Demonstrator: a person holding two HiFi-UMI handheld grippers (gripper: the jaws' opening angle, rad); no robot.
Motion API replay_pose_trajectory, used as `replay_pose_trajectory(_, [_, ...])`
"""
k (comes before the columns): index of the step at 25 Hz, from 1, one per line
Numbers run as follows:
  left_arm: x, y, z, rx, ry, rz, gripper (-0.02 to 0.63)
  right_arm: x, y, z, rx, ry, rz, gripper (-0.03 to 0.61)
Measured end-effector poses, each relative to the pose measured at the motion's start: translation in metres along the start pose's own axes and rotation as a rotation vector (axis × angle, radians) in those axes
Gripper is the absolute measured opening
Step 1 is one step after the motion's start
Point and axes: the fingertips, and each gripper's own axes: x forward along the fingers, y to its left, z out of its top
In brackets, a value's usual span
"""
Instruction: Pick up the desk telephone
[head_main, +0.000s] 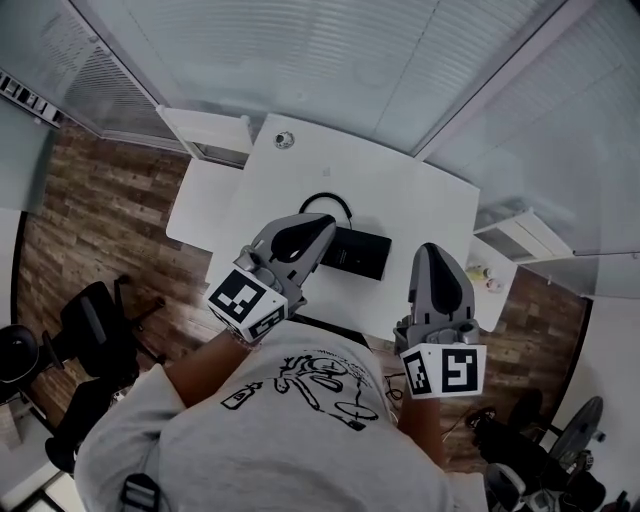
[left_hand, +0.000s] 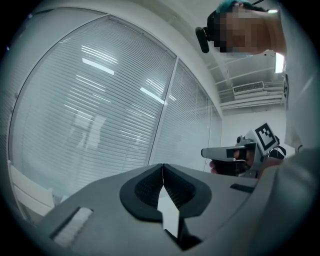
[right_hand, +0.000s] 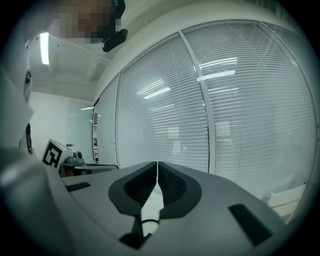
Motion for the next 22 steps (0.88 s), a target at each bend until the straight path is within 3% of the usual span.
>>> replay_pose_trajectory(10, [0.026, 0.015, -0.032, -0.005, 0.078, -0.006, 0.006, 0.017, -0.027, -0.038, 0.042, 0.085, 0.038, 0.008])
replay_pose_trajectory(15, [0.032, 0.03, -0.075, -0.052, 0.172, -0.008, 0.013, 0.027, -0.038, -0.086, 0.082, 0.178, 0.047, 0.016])
replay_pose_trajectory(16, [0.033, 0.033, -0.086, -0.059, 0.195, -0.006, 0.018, 0.029, -0.04, -0.096, 0.089, 0.2, 0.049, 0.045])
replay_pose_trajectory(17, [0.033, 0.036, -0.097, -0.069, 0.221, -0.004, 0.032, 0.03, -0.041, -0.106, 0.097, 0.223, 0.052, 0.08])
replay_pose_trajectory(19, [0.034, 0.041, -0.123, -0.099, 0.276, -0.001, 0.103, 0.032, -0.045, -0.128, 0.115, 0.267, 0.055, 0.091])
replay_pose_trajectory(22, [0.032, 0.05, -0.165, -0.147, 0.351, 0.009, 0.122, 0.034, -0.049, -0.162, 0.136, 0.328, 0.06, 0.104])
